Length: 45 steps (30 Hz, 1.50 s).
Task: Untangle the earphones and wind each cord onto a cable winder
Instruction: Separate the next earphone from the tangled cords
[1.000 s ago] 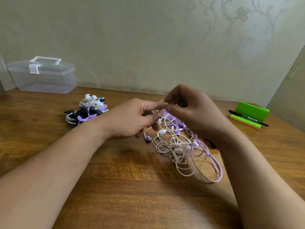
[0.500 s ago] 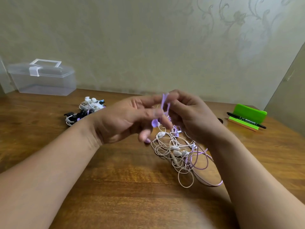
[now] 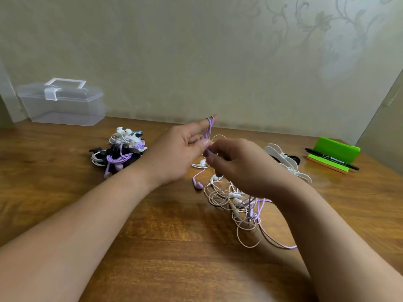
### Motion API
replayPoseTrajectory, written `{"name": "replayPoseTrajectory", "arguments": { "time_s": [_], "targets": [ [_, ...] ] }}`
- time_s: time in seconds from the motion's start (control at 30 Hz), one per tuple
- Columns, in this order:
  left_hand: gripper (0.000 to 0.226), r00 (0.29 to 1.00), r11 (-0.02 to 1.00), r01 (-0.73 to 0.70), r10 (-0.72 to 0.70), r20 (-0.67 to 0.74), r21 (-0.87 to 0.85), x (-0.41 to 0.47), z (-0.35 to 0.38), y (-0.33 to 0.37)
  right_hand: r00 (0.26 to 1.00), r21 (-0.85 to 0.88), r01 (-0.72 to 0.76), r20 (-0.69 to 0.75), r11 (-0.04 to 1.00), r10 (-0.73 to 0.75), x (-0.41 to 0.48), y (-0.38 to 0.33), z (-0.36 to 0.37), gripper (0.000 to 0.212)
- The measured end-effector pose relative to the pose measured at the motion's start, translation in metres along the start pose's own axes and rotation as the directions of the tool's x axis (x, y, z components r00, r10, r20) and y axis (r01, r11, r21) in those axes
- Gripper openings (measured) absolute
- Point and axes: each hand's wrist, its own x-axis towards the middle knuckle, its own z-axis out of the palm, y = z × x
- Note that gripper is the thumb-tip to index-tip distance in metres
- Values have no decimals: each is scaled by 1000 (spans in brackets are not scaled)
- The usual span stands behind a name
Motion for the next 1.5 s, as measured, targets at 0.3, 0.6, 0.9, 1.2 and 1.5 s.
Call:
{"name": "replayPoseTrajectory", "arguments": {
  "time_s": [0.3, 0.6, 0.9, 1.2, 1.5],
  "targets": [
    [43, 949, 992, 48, -81, 305, 114, -4, -5, 6, 987, 219, 27, -158, 975, 8, -4, 12, -25, 8],
    [37, 779, 986, 148, -66, 624, -82, -10, -13, 16, 991, 594, 97, -133, 799, -21, -1, 16, -27, 11],
    [46, 906, 718, 229, 89, 413, -657, -5, -16, 15, 1000, 917, 0, -5, 399, 13, 4, 11, -11, 16],
    [46, 982, 788, 120, -183, -44, -603, 12, -11, -7, 999, 234, 23, -48, 972, -12, 3, -4, 19, 22],
    [50, 981, 970, 37, -81, -174, -242, 9, 2, -9, 981, 68, 48, -188, 997, -34, 3, -2, 16, 19]
  ]
}}
